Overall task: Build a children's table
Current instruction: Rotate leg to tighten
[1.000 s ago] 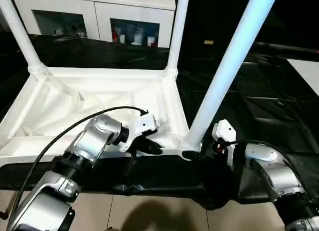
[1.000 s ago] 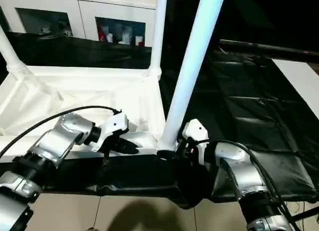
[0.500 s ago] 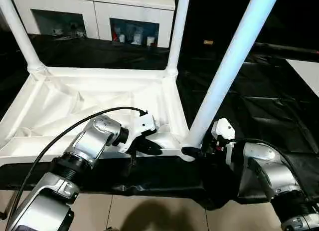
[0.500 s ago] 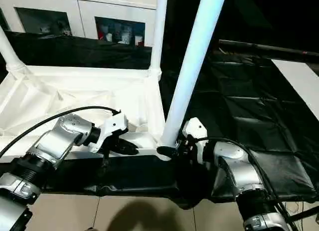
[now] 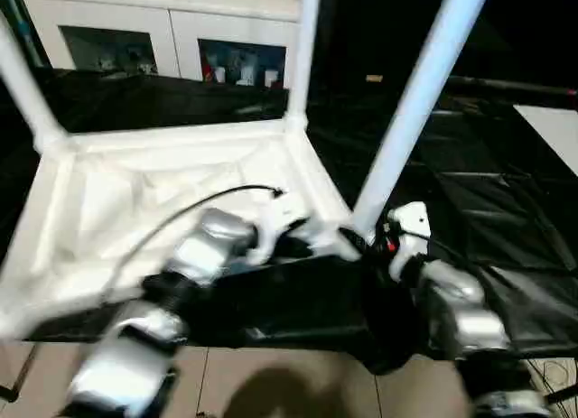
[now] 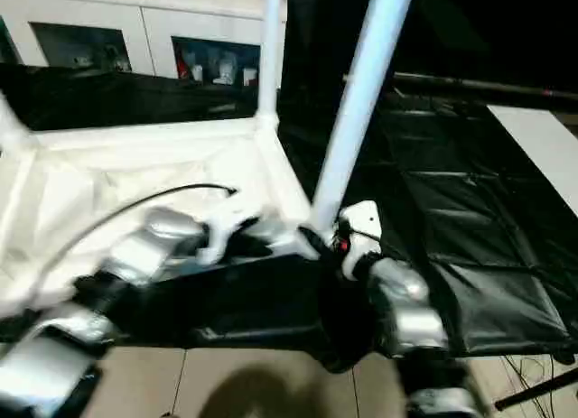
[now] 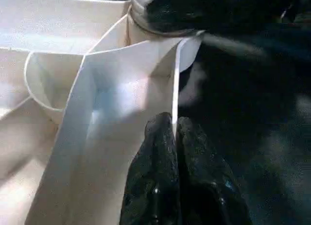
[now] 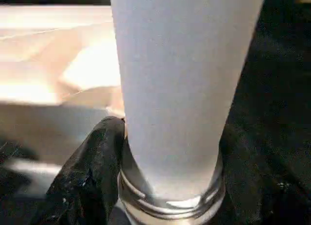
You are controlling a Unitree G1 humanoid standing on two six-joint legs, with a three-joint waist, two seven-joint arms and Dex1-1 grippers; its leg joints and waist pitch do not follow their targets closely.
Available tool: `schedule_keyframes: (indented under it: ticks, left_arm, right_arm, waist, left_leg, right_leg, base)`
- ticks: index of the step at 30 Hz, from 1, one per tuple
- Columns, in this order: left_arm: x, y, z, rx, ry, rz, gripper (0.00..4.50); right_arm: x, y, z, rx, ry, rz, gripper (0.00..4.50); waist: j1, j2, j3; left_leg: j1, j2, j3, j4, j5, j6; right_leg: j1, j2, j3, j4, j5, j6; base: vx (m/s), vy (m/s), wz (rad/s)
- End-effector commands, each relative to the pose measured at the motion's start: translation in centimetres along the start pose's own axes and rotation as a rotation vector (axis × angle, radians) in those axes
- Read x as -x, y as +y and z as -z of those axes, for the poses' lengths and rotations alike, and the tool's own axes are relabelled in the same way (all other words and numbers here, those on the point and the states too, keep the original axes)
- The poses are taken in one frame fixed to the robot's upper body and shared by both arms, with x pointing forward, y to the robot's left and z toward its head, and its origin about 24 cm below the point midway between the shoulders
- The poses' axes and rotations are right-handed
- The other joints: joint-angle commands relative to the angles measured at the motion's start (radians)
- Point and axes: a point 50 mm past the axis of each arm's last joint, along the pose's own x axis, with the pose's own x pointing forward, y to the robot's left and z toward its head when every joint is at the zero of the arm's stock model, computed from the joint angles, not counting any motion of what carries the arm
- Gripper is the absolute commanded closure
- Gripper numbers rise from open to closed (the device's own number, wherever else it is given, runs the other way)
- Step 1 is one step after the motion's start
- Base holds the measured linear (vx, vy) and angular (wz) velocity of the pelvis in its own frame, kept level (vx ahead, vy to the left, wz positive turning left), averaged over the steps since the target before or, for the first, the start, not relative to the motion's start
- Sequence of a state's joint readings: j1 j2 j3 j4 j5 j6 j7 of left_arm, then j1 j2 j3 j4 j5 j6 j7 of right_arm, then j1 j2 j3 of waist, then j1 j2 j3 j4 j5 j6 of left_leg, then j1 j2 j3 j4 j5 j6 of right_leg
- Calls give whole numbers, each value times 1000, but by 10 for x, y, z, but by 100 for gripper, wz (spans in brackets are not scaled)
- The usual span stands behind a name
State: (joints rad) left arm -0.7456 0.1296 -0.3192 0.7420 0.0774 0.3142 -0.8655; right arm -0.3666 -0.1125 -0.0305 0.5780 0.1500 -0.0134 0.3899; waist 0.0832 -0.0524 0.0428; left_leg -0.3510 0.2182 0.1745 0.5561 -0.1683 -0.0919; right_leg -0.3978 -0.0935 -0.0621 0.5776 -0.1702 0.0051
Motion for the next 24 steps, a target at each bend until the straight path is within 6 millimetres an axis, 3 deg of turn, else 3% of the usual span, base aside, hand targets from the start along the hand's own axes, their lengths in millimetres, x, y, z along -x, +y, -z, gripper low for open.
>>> schedule_keyframes:
  ticks: [1, 3, 4, 8, 9, 10, 12, 13, 14, 15, 16, 18, 23, 24]
  left_arm:
    - [-5, 5, 8, 47, 23, -102, 450]
    - [-11, 5, 3, 43, 5, -145, 450]
    - [-12, 5, 2, 44, 0, -153, 450]
    - [-15, 2, 2, 35, -1, -146, 450]
    - [-15, 2, 2, 35, -1, -146, 450]
    - [-15, 1, 4, 24, 7, -120, 450]
    - [-12, 1, 8, 9, 16, -77, 450]
    - [-9, 1, 10, 1, 23, -51, 450]
    - [-7, 2, 11, -8, 25, -42, 450]
    - [-4, 3, 13, -26, 29, -26, 450]
    - [-1, 3, 15, -43, 27, -7, 450]
    - [5, 3, 17, -64, 24, 32, 450]
    - [23, -1, 26, -107, 31, 179, 450]
    - [25, -2, 27, -110, 31, 197, 450]
  right_arm:
    - [1, 4, 24, -11, 110, 88, 192]
    - [-6, 9, 22, 16, 110, 159, 192]
    - [-7, 10, 21, 23, 107, 169, 192]
    - [-14, 18, 17, -46, 86, 115, 192]
    - [-14, 18, 17, -46, 86, 115, 158]
    - [-14, 22, 14, -57, 59, 59, 137]
    - [-13, 19, 9, -46, 39, 14, 121]
    - [-12, 15, 6, -36, 32, -4, 115]
    - [-11, 13, 4, -33, 32, -22, 103]
    - [-9, 8, 0, -26, 31, -58, 91]
    - [-8, 5, -2, -11, 29, -87, 77]
    - [-1, 1, -8, 40, 19, -176, 77]
    - [21, -8, -11, 165, 58, -425, 77]
    - [23, -9, -11, 175, 63, -441, 77]
  waist:
    - [-7, 9, -41]
    - [-9, 8, -38]
    - [-10, 7, -38]
    - [-12, 3, -39]
    - [-12, 6, -39]
    - [-12, -1, -41]
    - [-11, 2, -39]
    - [-10, -5, -42]
    - [-8, -3, -42]
    - [-11, -11, -43]
    - [-15, -7, -42]
    - [-15, -11, -44]
    - [-8, -11, -47]
    - [-9, -10, -48]
  left_leg:
    - [11, 1, -2, -71, -405, -22]
    - [8, -2, -3, -72, -418, -19]
    - [14, -2, -4, -71, -434, -15]
    - [8, -2, -7, -72, -439, 4]
    - [7, -1, -9, -73, -438, 7]
    - [6, -1, -8, -73, -433, 11]
    - [2, -1, -8, -74, -428, 17]
    - [-1, 0, -9, -74, -416, 23]
    - [-1, 0, -10, -75, -410, 24]
    - [-7, 1, -11, -76, -392, 27]
    - [-12, 1, -10, -77, -387, 28]
    - [-7, 2, -8, -72, -377, 34]
    - [-11, 11, 0, -70, -305, 55]
    - [-16, 11, -1, -71, -282, 55]
  right_leg:
    - [20, -37, 25, -92, -480, -110]
    - [20, -37, 22, -98, -522, -87]
    - [15, -38, 21, -104, -550, -73]
    - [17, -40, 20, -108, -564, -60]
    - [17, -41, 21, -106, -557, -64]
    - [18, -41, 21, -105, -551, -67]
    - [19, -43, 22, -105, -548, -71]
    - [23, -45, 22, -102, -553, -68]
    - [24, -46, 22, -103, -550, -70]
    - [31, -46, 21, -100, -530, -74]
    - [30, -45, 21, -98, -529, -77]
    - [28, -49, 22, -102, -532, -85]
    - [32, -47, 29, -82, -408, -135]
    - [38, -46, 28, -75, -365, -150]
  base:
    - [0, 0, 0]
    - [0, 0, 0]
    - [0, 0, 0]
    - [0, 0, 0]
    - [0, 0, 0]
    - [0, 0, 0]
    - [0, 0, 0]
    - [0, 0, 0]
    - [0, 0, 0]
    - [0, 0, 0]
    - [0, 0, 0]
    - [0, 0, 0]
    - [0, 0, 0]
    - [0, 0, 0]
